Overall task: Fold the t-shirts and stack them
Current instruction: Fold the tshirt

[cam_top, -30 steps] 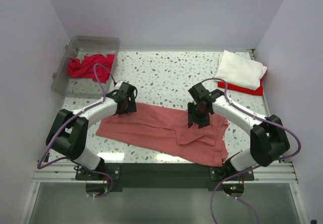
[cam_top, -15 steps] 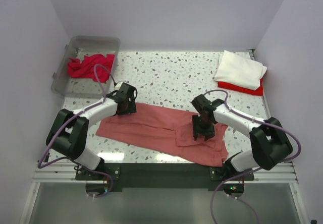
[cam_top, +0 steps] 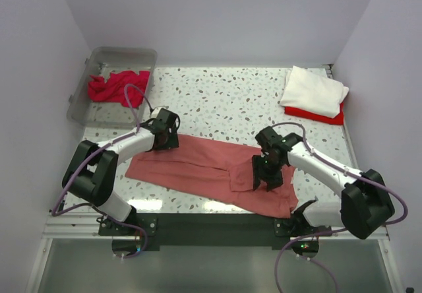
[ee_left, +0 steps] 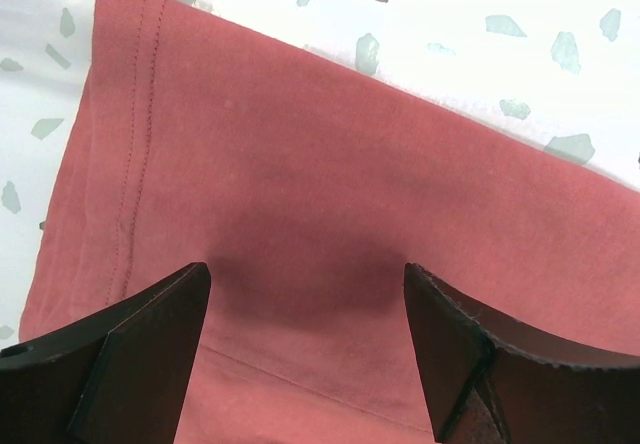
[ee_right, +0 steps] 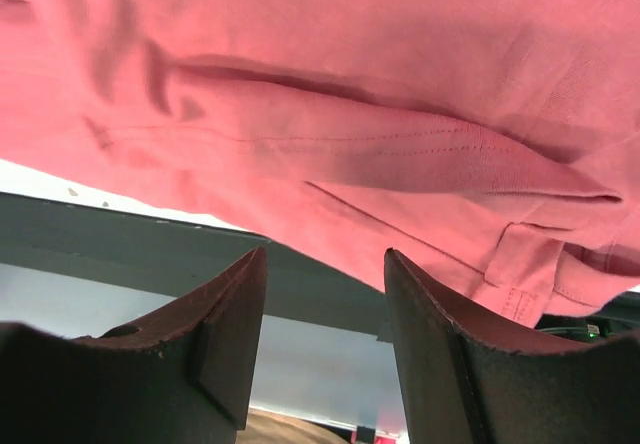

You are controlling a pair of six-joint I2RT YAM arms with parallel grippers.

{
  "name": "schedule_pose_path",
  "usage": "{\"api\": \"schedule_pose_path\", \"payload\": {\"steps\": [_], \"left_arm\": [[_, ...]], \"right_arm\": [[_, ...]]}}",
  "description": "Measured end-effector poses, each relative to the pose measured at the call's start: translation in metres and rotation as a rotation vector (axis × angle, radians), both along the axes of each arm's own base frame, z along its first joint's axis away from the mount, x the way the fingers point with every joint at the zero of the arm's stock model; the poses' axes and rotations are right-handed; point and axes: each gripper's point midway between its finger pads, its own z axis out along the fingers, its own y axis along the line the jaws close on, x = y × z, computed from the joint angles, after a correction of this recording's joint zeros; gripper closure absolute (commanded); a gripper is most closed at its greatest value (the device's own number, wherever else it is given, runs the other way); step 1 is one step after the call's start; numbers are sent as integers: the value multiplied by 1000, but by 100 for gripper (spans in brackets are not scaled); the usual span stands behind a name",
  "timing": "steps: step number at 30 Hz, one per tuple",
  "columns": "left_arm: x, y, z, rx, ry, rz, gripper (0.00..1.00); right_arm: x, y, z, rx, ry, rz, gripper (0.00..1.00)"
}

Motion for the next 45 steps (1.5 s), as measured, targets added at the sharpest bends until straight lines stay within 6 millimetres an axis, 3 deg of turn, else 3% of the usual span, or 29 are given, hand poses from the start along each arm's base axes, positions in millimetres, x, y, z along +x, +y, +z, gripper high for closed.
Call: {"api": "schedule_pose_path", "payload": {"steps": [7, 20, 26, 32, 38, 45], "left_arm": [[2, -2, 1, -10, -7, -3, 16], [1, -2, -1, -10, -6, -2, 14], [1, -2, -1, -9, -5, -2, 14], [1, -1, -1, -7, -4, -2, 14], [0, 0, -1, -1, 0, 0, 14], [-3, 2, -2, 9, 10, 2, 14]], "right_arm": [[23, 14, 14, 37, -68, -21, 47], [43, 29, -15, 8, -87, -6, 48], [40, 31, -30, -25, -86, 14, 51], [35, 30, -39, -48, -70, 16, 59], [33, 29, -40, -75, -78, 18, 84], [28, 28, -40, -98, -72, 29, 83]]}}
